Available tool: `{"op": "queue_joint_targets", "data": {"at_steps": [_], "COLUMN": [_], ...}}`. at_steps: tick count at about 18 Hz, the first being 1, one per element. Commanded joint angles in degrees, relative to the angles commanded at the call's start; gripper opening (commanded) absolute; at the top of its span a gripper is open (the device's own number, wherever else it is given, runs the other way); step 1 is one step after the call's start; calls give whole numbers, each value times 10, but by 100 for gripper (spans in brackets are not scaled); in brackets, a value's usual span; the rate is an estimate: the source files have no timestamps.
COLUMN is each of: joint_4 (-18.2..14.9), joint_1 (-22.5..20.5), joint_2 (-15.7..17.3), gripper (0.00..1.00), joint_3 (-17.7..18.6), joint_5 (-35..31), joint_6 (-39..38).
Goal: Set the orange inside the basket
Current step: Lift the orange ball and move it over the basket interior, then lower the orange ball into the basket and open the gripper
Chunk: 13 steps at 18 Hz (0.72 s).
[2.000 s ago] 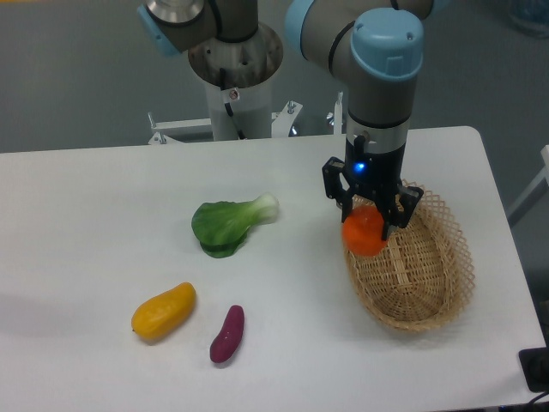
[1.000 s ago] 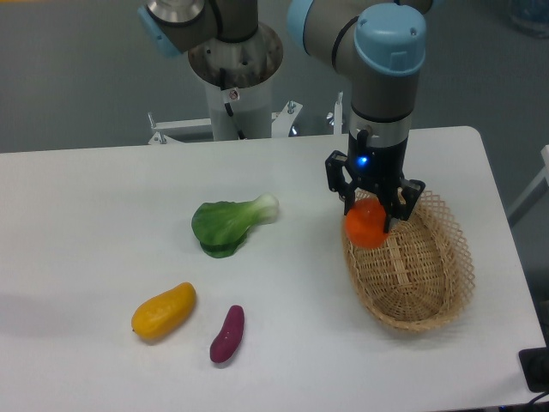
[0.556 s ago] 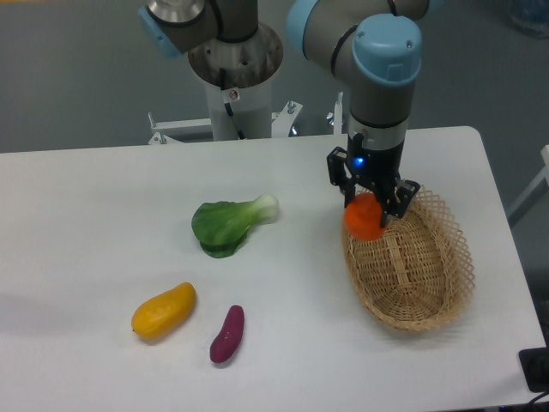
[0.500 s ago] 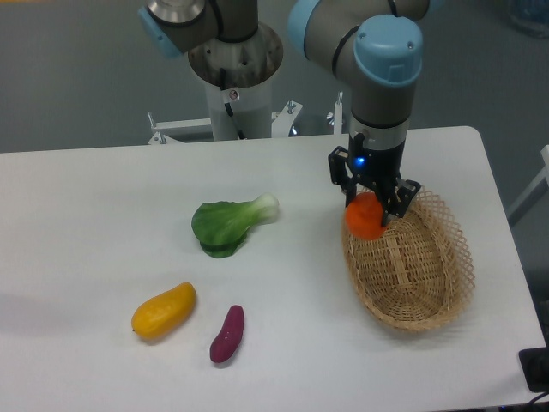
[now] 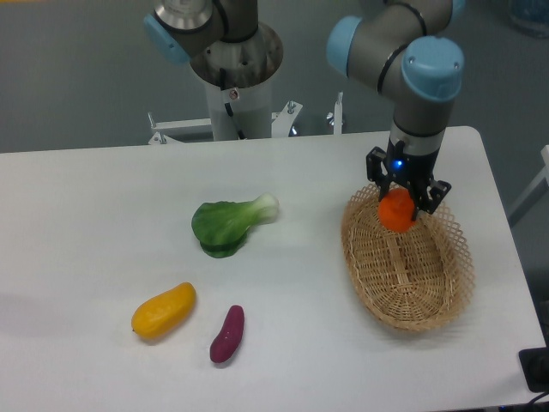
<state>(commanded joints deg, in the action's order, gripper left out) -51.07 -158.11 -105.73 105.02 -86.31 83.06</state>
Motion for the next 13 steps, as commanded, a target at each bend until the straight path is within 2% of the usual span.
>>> {"op": "queue_joint_targets", "data": {"at_steps": [2,7,13], "joint_4": [2,3,4], "joint_1": [-11,-11,-7], "joint_2": [-6,-27,-34], "gripper": [57,58,68], "joint_3": [11,10,12], "joint_5": [2,3,3], "joint_6": [-17,-44,-60]}}
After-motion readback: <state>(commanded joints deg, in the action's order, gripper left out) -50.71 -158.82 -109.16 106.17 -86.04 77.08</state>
